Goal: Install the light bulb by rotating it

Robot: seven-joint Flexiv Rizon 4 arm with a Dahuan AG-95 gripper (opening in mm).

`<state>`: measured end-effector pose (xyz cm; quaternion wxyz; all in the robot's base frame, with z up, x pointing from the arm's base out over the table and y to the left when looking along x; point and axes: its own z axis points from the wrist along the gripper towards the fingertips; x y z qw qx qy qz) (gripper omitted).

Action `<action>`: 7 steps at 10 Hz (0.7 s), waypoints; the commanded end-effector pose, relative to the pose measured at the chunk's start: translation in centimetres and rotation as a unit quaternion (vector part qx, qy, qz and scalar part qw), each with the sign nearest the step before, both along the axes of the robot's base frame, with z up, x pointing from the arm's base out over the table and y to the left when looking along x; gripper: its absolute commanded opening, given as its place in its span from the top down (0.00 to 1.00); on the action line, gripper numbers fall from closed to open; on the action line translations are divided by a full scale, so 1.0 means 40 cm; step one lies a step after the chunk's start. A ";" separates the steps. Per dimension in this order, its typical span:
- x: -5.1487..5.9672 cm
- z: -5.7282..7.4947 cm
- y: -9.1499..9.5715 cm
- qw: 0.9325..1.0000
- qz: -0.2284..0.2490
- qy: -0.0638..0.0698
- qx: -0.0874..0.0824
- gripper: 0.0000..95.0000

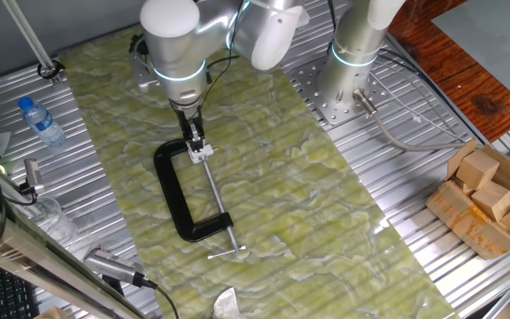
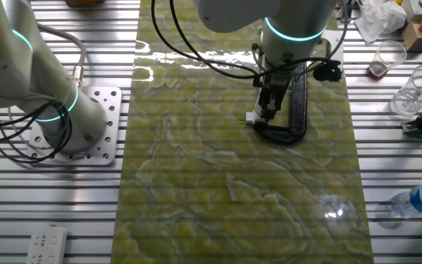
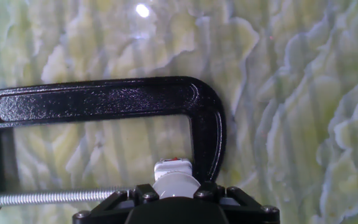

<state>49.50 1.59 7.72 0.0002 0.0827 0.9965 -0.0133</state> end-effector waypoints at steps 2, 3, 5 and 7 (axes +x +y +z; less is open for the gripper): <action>0.000 0.000 0.002 0.999 0.043 0.001 -0.008 0.60; 0.000 0.000 0.002 0.999 0.047 0.001 -0.008 0.40; 0.000 0.000 0.002 0.999 0.051 0.001 -0.005 0.40; 0.000 0.000 0.002 0.998 0.063 0.001 -0.005 0.20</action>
